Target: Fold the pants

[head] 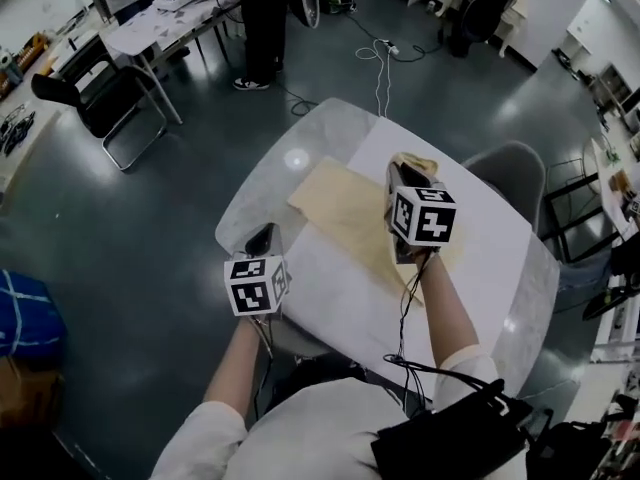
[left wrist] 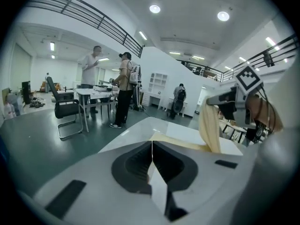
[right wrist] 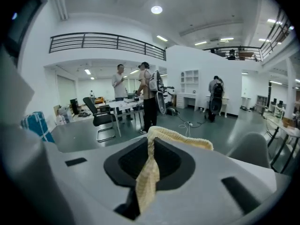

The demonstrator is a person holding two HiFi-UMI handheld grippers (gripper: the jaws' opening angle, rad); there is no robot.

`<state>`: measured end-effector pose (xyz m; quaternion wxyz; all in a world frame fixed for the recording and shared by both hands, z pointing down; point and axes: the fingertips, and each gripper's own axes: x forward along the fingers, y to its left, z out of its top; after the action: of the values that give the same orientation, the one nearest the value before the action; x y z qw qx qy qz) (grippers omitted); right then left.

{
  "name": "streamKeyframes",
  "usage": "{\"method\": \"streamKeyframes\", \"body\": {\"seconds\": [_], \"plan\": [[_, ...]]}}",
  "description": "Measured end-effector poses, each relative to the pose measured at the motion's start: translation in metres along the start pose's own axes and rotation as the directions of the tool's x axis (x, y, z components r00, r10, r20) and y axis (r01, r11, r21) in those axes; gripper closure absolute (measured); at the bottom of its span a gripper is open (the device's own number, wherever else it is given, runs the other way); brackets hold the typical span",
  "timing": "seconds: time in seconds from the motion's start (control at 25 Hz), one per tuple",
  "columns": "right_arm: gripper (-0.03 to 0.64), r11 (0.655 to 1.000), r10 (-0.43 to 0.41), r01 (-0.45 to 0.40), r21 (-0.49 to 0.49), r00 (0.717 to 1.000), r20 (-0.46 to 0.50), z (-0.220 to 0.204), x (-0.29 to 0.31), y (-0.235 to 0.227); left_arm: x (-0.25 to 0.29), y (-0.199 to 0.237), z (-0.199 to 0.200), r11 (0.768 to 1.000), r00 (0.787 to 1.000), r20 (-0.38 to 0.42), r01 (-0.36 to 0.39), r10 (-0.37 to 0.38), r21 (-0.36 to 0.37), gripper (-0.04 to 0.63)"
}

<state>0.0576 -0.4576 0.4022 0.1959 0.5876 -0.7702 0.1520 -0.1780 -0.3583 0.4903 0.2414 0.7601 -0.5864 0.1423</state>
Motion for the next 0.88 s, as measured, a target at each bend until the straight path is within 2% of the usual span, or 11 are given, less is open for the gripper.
{"method": "streamKeyframes", "body": {"seconds": [0.12,0.16,0.2,0.32,0.56,0.88], "plan": [[0.574,0.993,0.102,-0.106,-0.052,0.992,-0.075,-0.020,0.064,0.065,-0.001,0.028,-0.013,0.999,0.999,-0.021,-0.029,0.029,-0.017,0.586],[0.546,0.989,0.132,-0.137,-0.047,0.986,-0.098,-0.032,0.086,0.086,0.000,0.038,-0.020,0.999,0.999,-0.032,-0.039,0.038,-0.027,0.586],[0.512,0.987,0.156,-0.160,-0.025,0.981,-0.112,-0.045,0.103,0.103,0.001,0.047,-0.027,0.998,0.998,-0.045,-0.048,0.046,-0.036,0.586],[0.474,0.983,0.178,-0.171,0.061,0.975,-0.134,-0.080,0.128,0.126,0.006,0.066,-0.049,0.997,0.995,-0.083,-0.057,0.052,-0.054,0.586],[0.476,0.989,0.133,-0.118,0.091,0.973,-0.191,-0.126,0.126,0.110,0.020,0.063,-0.073,0.997,0.994,-0.108,-0.013,0.005,-0.070,0.586],[0.474,0.991,0.041,-0.019,0.132,0.985,-0.165,-0.126,0.075,0.045,0.027,0.017,-0.054,0.998,0.996,-0.074,0.052,-0.054,-0.029,0.586]]}}
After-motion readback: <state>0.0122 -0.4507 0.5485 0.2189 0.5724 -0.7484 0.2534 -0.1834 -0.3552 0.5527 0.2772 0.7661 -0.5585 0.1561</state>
